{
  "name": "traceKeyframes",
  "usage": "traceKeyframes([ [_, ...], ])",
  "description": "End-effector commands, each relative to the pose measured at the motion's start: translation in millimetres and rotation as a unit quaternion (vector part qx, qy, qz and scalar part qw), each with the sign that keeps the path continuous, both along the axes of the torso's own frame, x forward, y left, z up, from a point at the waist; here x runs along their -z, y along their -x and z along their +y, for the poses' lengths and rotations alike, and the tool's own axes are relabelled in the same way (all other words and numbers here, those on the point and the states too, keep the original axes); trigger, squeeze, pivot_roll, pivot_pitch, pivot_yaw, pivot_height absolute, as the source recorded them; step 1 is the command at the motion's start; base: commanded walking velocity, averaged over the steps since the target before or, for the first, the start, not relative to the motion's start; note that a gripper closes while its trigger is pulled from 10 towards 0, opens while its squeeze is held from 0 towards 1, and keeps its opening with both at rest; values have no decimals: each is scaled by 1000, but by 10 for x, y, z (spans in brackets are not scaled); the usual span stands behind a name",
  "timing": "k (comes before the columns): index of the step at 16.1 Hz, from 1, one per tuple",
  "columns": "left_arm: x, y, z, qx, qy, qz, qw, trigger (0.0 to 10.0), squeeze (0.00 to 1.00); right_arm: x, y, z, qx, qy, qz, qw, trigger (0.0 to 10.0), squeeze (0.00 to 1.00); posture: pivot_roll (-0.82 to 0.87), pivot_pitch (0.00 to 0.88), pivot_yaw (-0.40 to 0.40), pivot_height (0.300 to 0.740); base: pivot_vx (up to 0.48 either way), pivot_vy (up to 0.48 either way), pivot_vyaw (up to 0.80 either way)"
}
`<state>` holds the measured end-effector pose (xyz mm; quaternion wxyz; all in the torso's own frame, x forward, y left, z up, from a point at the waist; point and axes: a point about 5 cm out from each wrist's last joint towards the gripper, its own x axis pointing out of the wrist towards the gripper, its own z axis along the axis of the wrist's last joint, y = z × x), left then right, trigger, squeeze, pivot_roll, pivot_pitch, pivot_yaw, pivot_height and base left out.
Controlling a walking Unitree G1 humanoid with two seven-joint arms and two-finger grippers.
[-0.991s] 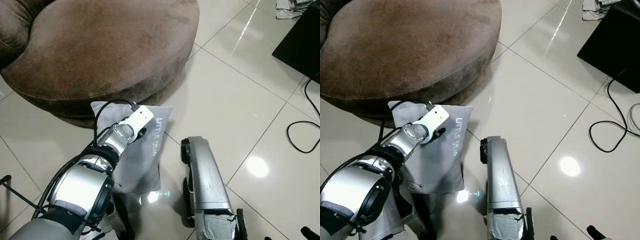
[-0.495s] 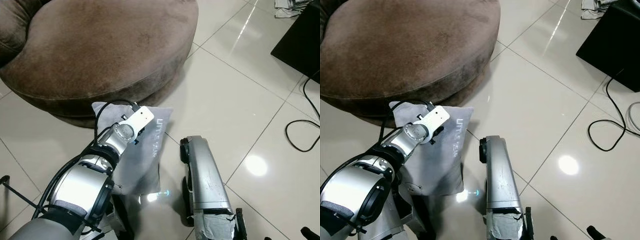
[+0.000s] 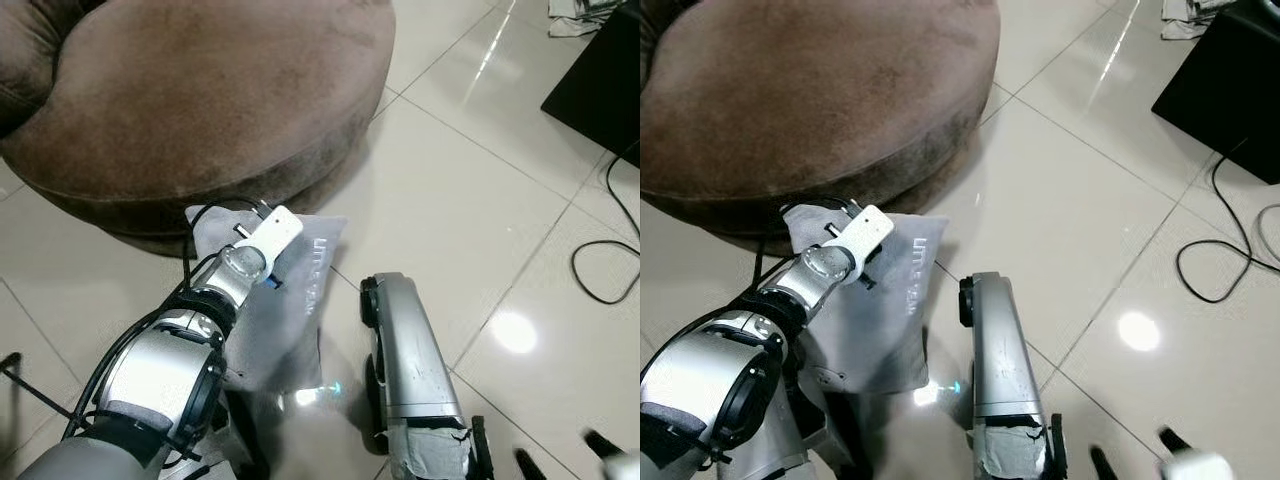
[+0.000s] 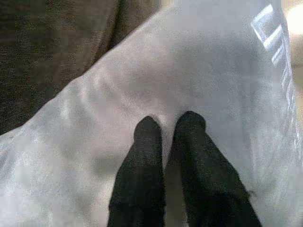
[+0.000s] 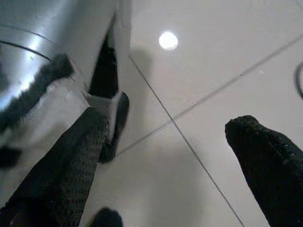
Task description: Move the pillow to the sofa from floor
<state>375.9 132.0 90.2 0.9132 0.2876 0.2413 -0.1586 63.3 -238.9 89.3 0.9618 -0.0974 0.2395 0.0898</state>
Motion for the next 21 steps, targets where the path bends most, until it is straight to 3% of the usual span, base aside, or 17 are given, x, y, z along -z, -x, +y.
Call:
traceKeyframes([
  [1,88,50,13,-13,14,10,1000,0,0,112,-1,4,7,0,14,1000,10000,196,-501,195,43,455,0,0,0],
  [2,138,81,-9,-42,74,14,996,0,0,197,-209,81,0,-11,-12,1000,10000,200,-465,125,72,455,0,0,0],
  [3,155,92,-15,-60,106,15,992,0,0,231,-310,119,-3,-17,-23,1000,10000,200,-456,106,79,455,0,0,0],
  [5,181,112,21,-125,223,10,967,0,0,363,-733,272,-21,-36,-59,997,10000,200,-388,0,115,455,0,0,0],
  [6,186,116,39,-135,239,8,961,0,0,378,-819,307,-25,-40,-66,997,10000,200,-388,0,115,455,0,0,0],
  [7,196,130,75,-148,277,5,949,0,0,442,-1080,441,-42,-54,-82,994,10000,204,-316,0,132,455,0,0,0],
  [9,176,124,104,-145,290,-5,946,0,0,502,-1325,576,-57,-60,-91,992,10000,200,-284,0,136,455,0,0,0],
  [10,143,105,135,-151,299,-10,942,10000,0,502,-1434,640,-65,-61,-97,991,10000,200,-254,0,140,455,0,0,0],
  [12,90,74,174,-180,351,-8,919,10000,0,488,-1612,746,-77,-66,-109,989,10000,192,-234,0,137,455,0,0,0],
  [13,21,38,180,-215,389,-32,895,10000,0,450,-1816,823,-84,-68,-126,986,10000,180,-212,0,156,455,0,0,0],
  [14,1,30,191,-225,390,-43,892,10000,0,439,-1883,842,-84,-67,-132,985,10000,176,-210,0,161,455,0,0,0],
  [15,-2,70,170,-233,412,-74,878,10000,0,438,-1957,815,-71,-68,-136,986,10000,153,-203,0,179,455,0,0,0],
  [16,34,235,133,-251,463,-101,844,10000,380,449,-2054,751,-41,-72,-138,987,10000,149,-177,0,170,455,0,0,0],
  [17,54,324,129,-260,477,-107,833,10000,380,450,-2089,744,-31,-76,-138,987,10000,149,-158,0,163,455,0,0,0],
  [18,86,515,102,-267,488,-115,823,10000,412,452,-2143,816,-40,-84,-139,986,10000,149,-137,0,153,455,0,0,0],
  [19,80,625,49,-251,476,-116,835,10000,1000,465,-2209,938,-64,-89,-137,985,10000,157,-79,0,118,455,0,0,0],
  [21,70,637,28,-243,473,-114,839,10000,1000,470,-2235,978,-72,-90,-135,984,10000,157,-79,0,118,455,0,0,0],
])
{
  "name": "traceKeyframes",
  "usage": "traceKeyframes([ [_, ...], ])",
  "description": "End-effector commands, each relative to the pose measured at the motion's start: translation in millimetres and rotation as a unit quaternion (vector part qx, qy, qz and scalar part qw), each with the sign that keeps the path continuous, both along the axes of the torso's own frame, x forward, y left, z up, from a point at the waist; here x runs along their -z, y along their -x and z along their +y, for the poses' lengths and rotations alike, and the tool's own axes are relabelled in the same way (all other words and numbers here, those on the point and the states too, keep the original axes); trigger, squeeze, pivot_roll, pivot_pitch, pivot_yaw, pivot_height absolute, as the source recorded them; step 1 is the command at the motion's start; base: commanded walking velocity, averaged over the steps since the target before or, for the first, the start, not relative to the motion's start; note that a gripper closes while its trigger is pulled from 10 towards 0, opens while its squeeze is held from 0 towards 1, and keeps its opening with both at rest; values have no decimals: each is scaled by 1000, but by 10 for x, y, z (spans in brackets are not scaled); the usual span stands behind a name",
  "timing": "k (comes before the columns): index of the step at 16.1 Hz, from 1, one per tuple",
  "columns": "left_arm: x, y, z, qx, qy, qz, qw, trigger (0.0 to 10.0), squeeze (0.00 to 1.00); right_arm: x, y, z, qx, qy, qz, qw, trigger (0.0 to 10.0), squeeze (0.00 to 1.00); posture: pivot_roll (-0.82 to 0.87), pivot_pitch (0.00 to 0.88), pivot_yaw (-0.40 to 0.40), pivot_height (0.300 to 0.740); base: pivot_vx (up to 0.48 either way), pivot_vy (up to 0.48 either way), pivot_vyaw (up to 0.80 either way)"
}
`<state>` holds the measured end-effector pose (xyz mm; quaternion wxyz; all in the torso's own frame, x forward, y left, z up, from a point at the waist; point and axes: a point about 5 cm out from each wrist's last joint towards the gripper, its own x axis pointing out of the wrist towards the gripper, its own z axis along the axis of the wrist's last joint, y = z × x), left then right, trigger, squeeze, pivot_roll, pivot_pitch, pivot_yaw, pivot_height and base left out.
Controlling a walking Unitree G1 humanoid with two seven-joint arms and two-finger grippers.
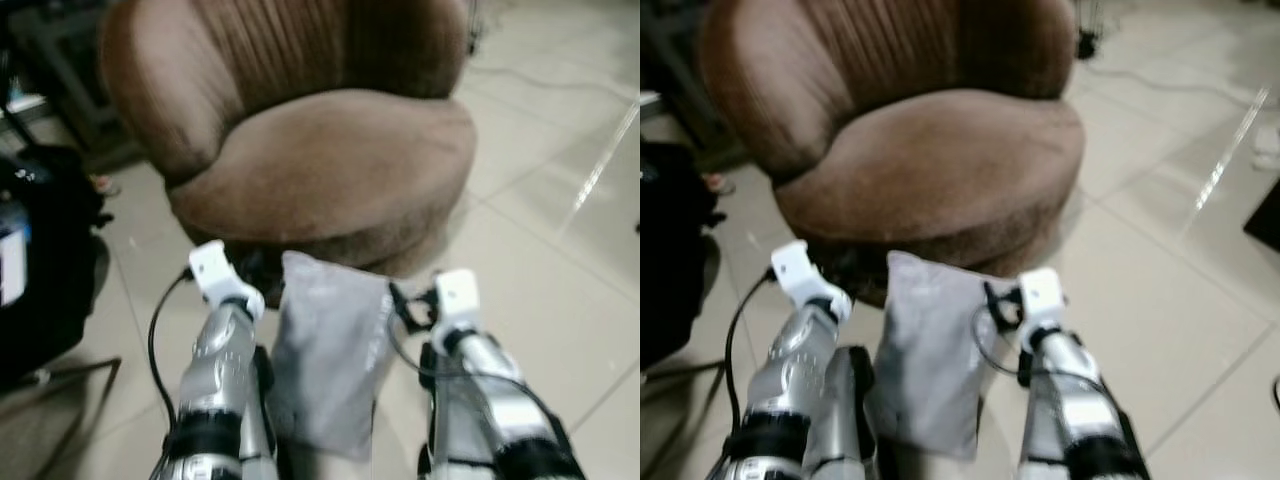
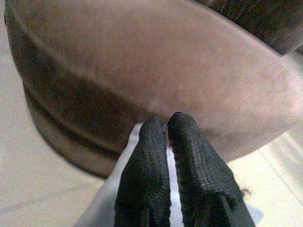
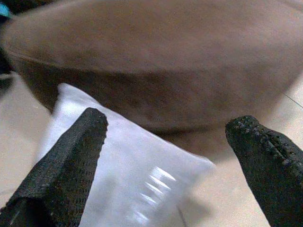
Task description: Move the pillow to the sofa from floor
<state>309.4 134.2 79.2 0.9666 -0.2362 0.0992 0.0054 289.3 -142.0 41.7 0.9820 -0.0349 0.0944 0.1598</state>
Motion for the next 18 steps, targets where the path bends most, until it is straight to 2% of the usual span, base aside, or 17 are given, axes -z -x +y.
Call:
traceKeyframes([
  [1,-94,-17,-79,26,-10,-10,1000,10000,1000,-29,-53,99,-22,-1,-7,1000,10000,157,-43,0,95,455,0,0,0],
  [2,-114,16,-151,45,-1,-13,999,10000,1000,-52,-95,130,-24,-6,-9,1000,10000,153,-29,0,80,455,0,0,0],
  [3,-161,69,-249,71,22,-22,997,10000,808,-79,-141,161,-27,-11,-13,1000,10000,157,-29,0,80,455,0,0,0],
  [4,-187,86,-274,76,41,-31,996,10000,0,-82,-147,165,-28,-11,-13,999,10000,153,-27,0,73,455,0,0,0],
  [5,-237,108,-285,82,37,-38,995,10000,145,-74,-155,167,-29,-10,-14,999,10000,157,-27,0,73,455,0,0,0],
  [6,-287,132,-335,102,22,-43,994,10000,1000,-59,-166,164,-31,-7,-15,999,10000,149,-27,0,73,455,0,0,0],
  [7,-290,132,-361,111,14,-40,993,10000,1000,-54,-172,157,-30,-5,-15,999,10000,149,-27,0,73,455,0,0,0],
  [9,-285,91,-366,127,-3,-31,991,10000,1000,-55,-206,107,-15,4,-13,1000,10000,0,-64,0,78,455,0,0,0],
  [10,-280,79,-349,128,-8,-29,991,8549,1000,-56,-209,104,-14,3,-13,1000,10000,0,-64,0,78,455,0,0,0],
  [11,-225,-9,-205,123,-49,-24,991,8784,1000,-55,-216,85,-4,-1,-12,1000,10000,0,-78,0,90,455,0,0,0],
  [12,-172,-36,-131,116,-75,-14,990,8000,1000,-51,-220,85,-2,2,-11,1000,10000,0,-86,0,96,455,0,0,0],
  [14,-53,-2,-114,128,-99,7,987,10000,1000,-35,-215,95,0,4,-11,1000,10000,0,-104,0,109,455,0,0,0],
  [15,-1,15,-118,131,-112,16,985,10000,1000,-27,-208,96,0,6,-11,1000,10000,0,-110,0,110,455,0,0,0],
  [18,80,39,-184,148,-109,22,983,10000,1000,-4,-186,68,4,9,-9,1000,10000,0,-125,0,114,455,0,0,0],
])
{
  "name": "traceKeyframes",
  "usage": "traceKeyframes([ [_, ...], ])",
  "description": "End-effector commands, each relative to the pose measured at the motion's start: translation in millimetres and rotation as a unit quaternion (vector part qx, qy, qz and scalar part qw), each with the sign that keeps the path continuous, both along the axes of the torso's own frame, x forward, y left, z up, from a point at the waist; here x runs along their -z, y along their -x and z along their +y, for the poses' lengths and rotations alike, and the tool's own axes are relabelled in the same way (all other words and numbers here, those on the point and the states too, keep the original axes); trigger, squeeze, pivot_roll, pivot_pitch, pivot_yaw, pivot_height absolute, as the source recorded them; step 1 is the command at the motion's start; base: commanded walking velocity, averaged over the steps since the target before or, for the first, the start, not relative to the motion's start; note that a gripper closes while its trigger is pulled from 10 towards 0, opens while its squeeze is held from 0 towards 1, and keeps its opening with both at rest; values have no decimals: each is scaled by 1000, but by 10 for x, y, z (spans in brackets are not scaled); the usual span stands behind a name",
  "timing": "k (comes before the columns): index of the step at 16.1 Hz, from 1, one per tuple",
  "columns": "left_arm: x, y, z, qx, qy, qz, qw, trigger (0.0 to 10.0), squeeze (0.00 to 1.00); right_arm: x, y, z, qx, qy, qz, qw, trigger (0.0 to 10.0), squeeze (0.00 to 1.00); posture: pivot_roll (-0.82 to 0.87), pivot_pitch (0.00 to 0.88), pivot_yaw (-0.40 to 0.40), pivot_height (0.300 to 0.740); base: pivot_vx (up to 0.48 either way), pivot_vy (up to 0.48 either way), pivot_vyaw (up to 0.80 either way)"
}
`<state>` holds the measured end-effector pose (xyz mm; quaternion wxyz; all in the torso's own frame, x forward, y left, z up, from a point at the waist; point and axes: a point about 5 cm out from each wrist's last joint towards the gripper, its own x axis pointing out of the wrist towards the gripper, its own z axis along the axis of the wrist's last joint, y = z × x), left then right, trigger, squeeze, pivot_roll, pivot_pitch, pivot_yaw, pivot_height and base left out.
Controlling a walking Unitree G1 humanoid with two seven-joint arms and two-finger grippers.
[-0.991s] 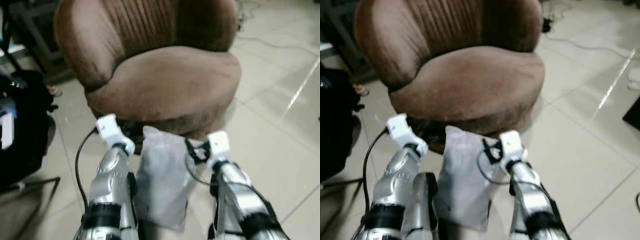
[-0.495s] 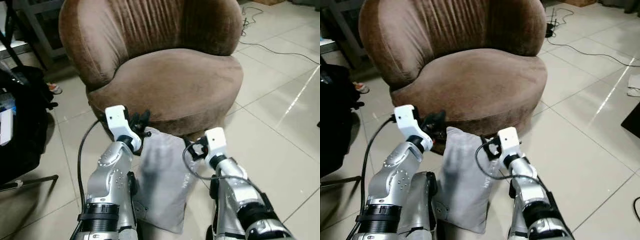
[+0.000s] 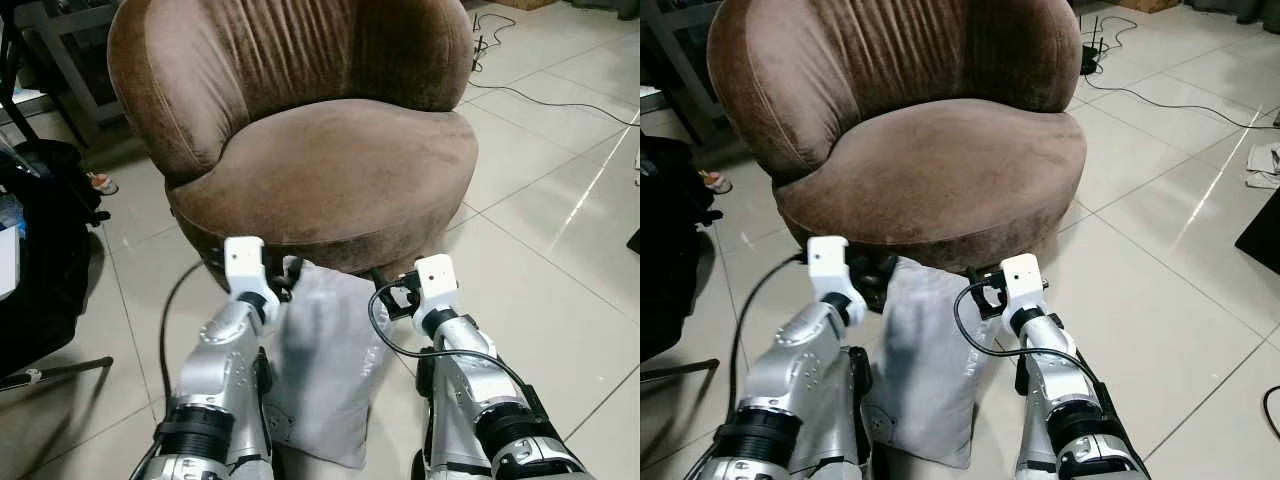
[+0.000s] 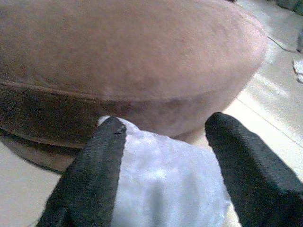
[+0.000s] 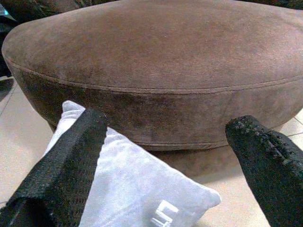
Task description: Move the pillow to the sofa from floor
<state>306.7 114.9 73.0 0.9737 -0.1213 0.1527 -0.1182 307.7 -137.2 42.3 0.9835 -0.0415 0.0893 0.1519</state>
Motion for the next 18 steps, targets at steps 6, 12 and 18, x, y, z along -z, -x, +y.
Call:
traceKeyframes([
  [6,179,41,18,7,-44,11,999,10000,1000,-14,-9,20,-1,7,-6,1000,10000,0,-141,0,112,455,0,0,0],
  [12,303,87,128,-30,-50,22,998,10000,1000,-158,-87,-119,2,18,-24,1000,10000,0,-147,0,96,455,0,0,0],
  [18,245,83,94,-23,-58,-2,998,10000,1000,-84,-13,-201,4,29,-12,999,10000,0,-141,0,87,455,0,0,0],
])
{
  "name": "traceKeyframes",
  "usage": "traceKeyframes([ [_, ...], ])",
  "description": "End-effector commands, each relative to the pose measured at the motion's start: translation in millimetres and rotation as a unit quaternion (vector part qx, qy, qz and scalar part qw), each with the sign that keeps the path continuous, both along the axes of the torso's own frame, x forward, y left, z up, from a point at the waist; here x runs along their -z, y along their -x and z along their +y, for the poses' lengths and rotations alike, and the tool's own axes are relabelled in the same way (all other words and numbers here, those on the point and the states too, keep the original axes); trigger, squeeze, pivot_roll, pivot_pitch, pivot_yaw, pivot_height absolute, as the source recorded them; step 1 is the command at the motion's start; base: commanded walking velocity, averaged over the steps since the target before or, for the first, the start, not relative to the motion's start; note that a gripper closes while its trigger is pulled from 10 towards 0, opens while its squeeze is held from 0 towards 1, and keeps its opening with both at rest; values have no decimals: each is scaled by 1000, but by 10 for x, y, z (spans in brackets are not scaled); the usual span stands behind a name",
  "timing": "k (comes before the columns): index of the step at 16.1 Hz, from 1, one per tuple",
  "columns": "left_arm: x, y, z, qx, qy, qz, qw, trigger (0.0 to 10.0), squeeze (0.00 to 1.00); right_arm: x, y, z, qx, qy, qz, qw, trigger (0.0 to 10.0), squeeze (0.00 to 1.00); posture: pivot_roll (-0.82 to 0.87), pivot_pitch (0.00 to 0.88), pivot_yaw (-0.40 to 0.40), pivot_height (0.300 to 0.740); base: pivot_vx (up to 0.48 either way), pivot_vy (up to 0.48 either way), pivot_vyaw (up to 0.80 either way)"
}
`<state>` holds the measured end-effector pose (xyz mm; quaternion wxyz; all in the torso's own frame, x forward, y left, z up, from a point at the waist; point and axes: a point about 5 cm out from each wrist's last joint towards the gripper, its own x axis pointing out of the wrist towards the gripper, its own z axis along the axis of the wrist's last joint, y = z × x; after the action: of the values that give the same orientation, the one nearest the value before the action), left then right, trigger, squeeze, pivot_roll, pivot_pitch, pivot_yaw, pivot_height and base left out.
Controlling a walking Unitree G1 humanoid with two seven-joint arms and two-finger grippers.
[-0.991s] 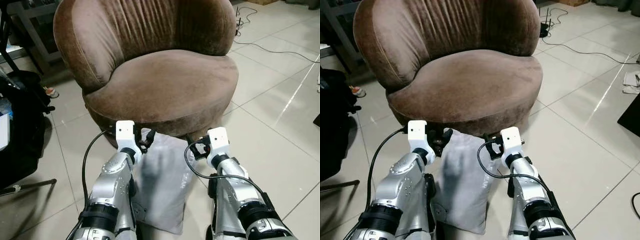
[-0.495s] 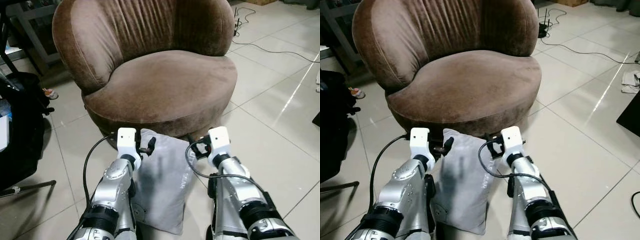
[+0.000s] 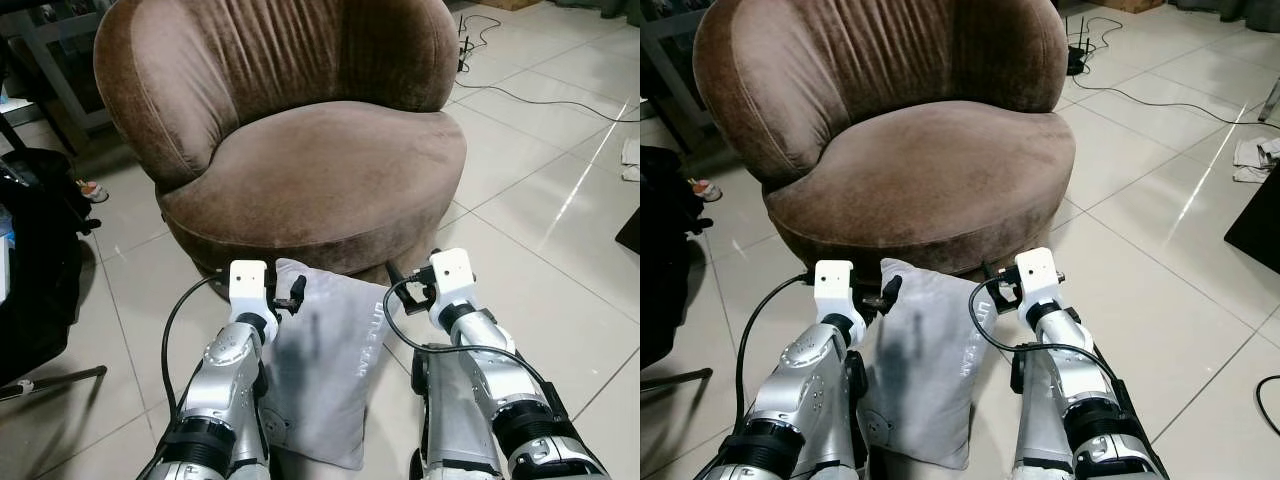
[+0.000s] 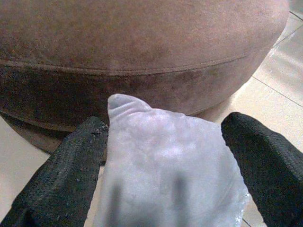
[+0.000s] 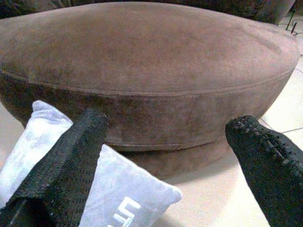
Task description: Move the pillow to the sofa from floor
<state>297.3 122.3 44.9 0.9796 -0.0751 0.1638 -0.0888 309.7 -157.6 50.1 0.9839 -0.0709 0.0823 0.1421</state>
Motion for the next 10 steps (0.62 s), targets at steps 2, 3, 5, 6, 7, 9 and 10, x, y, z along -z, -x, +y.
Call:
traceKeyframes([
  [2,-60,5,18,-3,-3,-18,1000,10000,1000,-7,22,-93,-2,10,3,1000,10000,0,-138,0,76,455,0,0,0],
  [3,-75,10,10,-1,1,-22,1000,10000,1000,-14,23,-128,-3,15,3,1000,10000,0,-135,0,68,455,0,0,0],
  [5,-176,27,-25,-4,11,-43,999,8941,1000,-66,-6,-289,-13,42,6,999,10000,0,-115,0,30,455,0,0,0],
  [6,-241,59,-37,-13,20,-55,998,8902,1000,-125,-66,-377,-34,74,11,997,10000,0,-95,0,-10,455,0,0,0],
  [7,-274,97,-60,-20,24,-61,998,9569,1000,-172,-101,-432,-53,97,12,994,10000,0,-84,0,-36,455,0,0,0],
  [9,-301,177,-110,-32,33,-66,997,10000,1000,-287,-218,-448,-103,151,14,983,10000,0,-56,0,-81,455,0,0,0],
  [10,-320,231,-151,-36,45,-67,996,10000,1000,-343,-270,-435,-132,180,13,975,10000,0,-42,0,-102,455,0,0,0],
])
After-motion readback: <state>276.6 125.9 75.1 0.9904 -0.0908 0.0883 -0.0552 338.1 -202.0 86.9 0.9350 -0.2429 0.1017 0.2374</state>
